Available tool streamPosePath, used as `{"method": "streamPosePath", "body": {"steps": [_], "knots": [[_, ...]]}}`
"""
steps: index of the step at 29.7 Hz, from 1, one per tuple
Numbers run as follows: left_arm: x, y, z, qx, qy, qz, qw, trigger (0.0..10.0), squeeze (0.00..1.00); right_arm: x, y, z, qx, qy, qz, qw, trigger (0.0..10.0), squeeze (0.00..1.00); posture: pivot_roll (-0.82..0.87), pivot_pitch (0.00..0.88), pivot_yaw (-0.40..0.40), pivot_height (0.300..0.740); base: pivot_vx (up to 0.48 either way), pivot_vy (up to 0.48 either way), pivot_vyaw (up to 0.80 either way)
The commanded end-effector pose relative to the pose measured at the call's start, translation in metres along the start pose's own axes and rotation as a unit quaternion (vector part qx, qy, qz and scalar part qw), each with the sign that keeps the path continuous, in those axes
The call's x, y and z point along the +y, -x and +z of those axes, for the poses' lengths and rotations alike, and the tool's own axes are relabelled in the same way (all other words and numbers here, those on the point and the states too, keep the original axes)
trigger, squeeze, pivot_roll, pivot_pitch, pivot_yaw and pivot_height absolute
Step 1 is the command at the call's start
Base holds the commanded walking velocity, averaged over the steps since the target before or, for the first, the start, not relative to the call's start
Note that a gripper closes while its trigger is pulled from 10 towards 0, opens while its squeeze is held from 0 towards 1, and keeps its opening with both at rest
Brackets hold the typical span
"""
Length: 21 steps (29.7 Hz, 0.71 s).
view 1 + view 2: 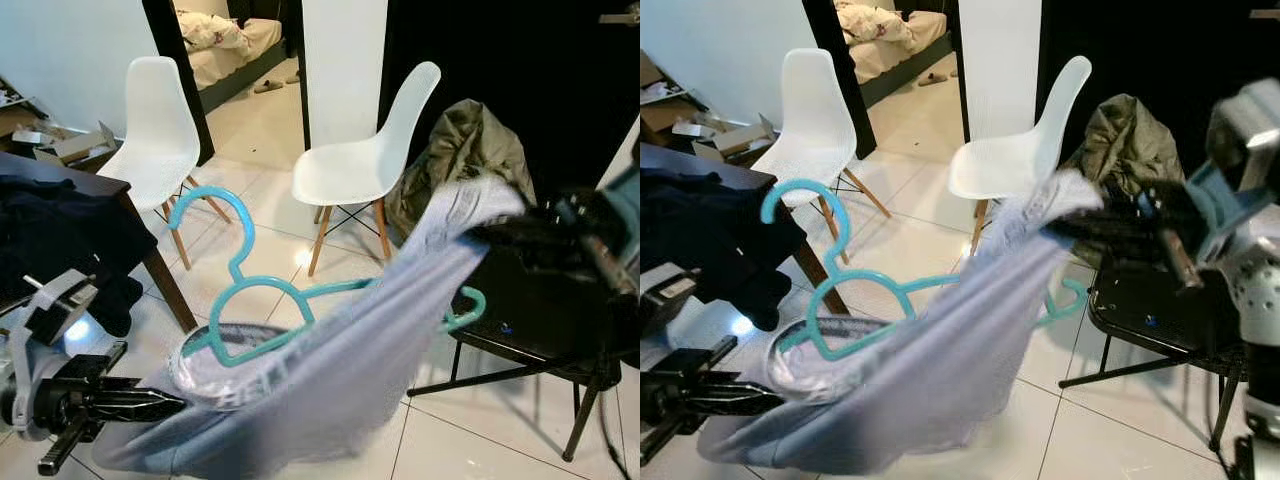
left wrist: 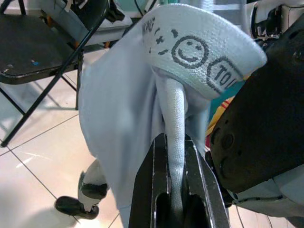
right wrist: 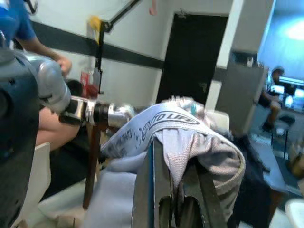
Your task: Hang hanger
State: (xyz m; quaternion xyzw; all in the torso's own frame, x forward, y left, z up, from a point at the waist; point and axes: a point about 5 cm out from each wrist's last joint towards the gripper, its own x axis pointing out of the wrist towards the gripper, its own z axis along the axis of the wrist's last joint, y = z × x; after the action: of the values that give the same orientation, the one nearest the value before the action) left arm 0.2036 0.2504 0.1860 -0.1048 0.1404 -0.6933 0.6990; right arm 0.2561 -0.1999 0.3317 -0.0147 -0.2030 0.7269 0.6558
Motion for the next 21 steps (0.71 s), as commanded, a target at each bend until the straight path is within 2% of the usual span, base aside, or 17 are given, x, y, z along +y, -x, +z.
{"method": "streamPosePath", "body": {"steps": [1, 2, 4, 6, 7, 8, 9, 10, 11, 12, 13, 15, 16, 17, 20, 21], "knots": [[0.0, 0.004, 0.0, 0.024, 0.004, 0.006, 1.0, 0.0, 0.0, 0.002, -0.005, 0.007, -0.017, 0.013, 0.012, 1.0, 0.0, 0.0, 0.01, 0.051, 0.062, 0.74, 0.0, 0.0, 0.0], [0.0, 0.004, 0.0, 0.024, 0.004, 0.006, 1.0, 0.0, 0.0, 0.002, -0.005, 0.007, -0.017, 0.013, 0.012, 1.0, 0.0, 0.0, 0.01, 0.051, 0.062, 0.74, 0.0, 0.0, 0.0], [0.003, 0.002, -0.001, 0.024, 0.002, 0.005, 1.0, 0.0, 0.0, 0.01, -0.023, -0.013, 0.004, -0.01, 0.052, 0.999, 0.0, 0.0, 0.0, 0.047, 0.064, 0.74, 0.0, 0.0, 0.0], [0.003, 0.002, -0.001, 0.024, 0.002, 0.005, 1.0, 0.0, 0.0, 0.01, -0.023, -0.013, 0.004, -0.01, 0.052, 0.999, 0.0, 0.0, 0.0, 0.047, 0.064, 0.74, 0.0, 0.0, 0.0], [0.006, 0.001, -0.001, 0.021, -0.005, 0.008, 1.0, 0.0, 0.0, 0.017, -0.033, -0.029, 0.022, -0.032, 0.073, 0.997, 0.0, 0.0, 0.0, 0.046, 0.065, 0.74, 0.0, 0.0, 0.0], [0.006, 0.001, -0.001, 0.021, -0.005, 0.008, 1.0, 0.0, 0.0, 0.017, -0.033, -0.029, 0.022, -0.032, 0.073, 0.997, 0.0, 0.0, 0.0, 0.046, 0.065, 0.74, 0.0, 0.0, 0.0], [0.01, 0.0, -0.001, 0.016, -0.017, 0.022, 0.999, 0.0, 0.0, 0.022, -0.037, -0.042, 0.042, -0.048, 0.082, 0.995, 0.0, 0.0, 0.0, 0.044, 0.064, 0.74, 0.0, 0.0, 0.0], [0.016, 0.001, 0.001, 0.011, -0.036, 0.048, 0.998, 0.0, 0.0, 0.025, -0.036, -0.051, 0.059, -0.055, 0.077, 0.994, 0.0, 0.0, 0.0, 0.044, 0.064, 0.74, 0.0, 0.0, 0.0], [0.016, 0.001, 0.001, 0.011, -0.036, 0.048, 0.998, 0.0, 0.0, 0.025, -0.036, -0.051, 0.059, -0.055, 0.077, 0.994, 0.0, 0.0, 0.0, 0.044, 0.064, 0.74, 0.0, 0.0, 0.0], [0.022, 0.004, 0.004, 0.002, -0.058, 0.079, 0.995, 0.0, 0.0, 0.025, -0.032, -0.055, 0.069, -0.057, 0.057, 0.994, 0.0, 0.0, 0.0, 0.046, 0.061, 0.74, 0.0, 0.0, 0.0], [0.022, 0.004, 0.004, 0.002, -0.058, 0.079, 0.995, 0.0, 0.0, 0.025, -0.032, -0.055, 0.069, -0.057, 0.057, 0.994, 0.0, 0.0, 0.0, 0.046, 0.061, 0.74, 0.0, 0.0, 0.0], [0.03, 0.011, 0.009, -0.01, -0.089, 0.133, 0.987, 0.0, 0.0, 0.023, -0.024, -0.055, 0.072, -0.056, 0.022, 0.996, 0.0, 0.0, 0.0, 0.047, 0.06, 0.74, 0.0, 0.0, 0.0], [0.03, 0.011, 0.009, -0.01, -0.089, 0.133, 0.987, 0.0, 0.0, 0.023, -0.024, -0.055, 0.072, -0.056, 0.022, 0.996, 0.0, 0.0, 0.0, 0.047, 0.06, 0.74, 0.0, 0.0, 0.0], [0.038, 0.02, 0.017, -0.028, -0.119, 0.192, 0.974, 0.0, 0.0, 0.021, -0.016, -0.056, 0.076, -0.051, -0.01, 0.996, 0.0, 0.0, -0.01, 0.051, 0.059, 0.74, 0.0, 0.0, 0.0], [0.038, 0.02, 0.017, -0.028, -0.119, 0.192, 0.974, 0.0, 0.0, 0.021, -0.016, -0.056, 0.076, -0.051, -0.01, 0.996, 0.0, 0.0, -0.01, 0.051, 0.059, 0.74, 0.0, 0.0, 0.0], [0.044, 0.028, 0.027, -0.05, -0.148, 0.242, 0.957, 0.0, 0.0, 0.02, -0.009, -0.06, 0.079, -0.047, -0.045, 0.995, 0.0, 0.0, 0.0, 0.051, 0.059, 0.74, 0.0, 0.0, 0.0]]}}
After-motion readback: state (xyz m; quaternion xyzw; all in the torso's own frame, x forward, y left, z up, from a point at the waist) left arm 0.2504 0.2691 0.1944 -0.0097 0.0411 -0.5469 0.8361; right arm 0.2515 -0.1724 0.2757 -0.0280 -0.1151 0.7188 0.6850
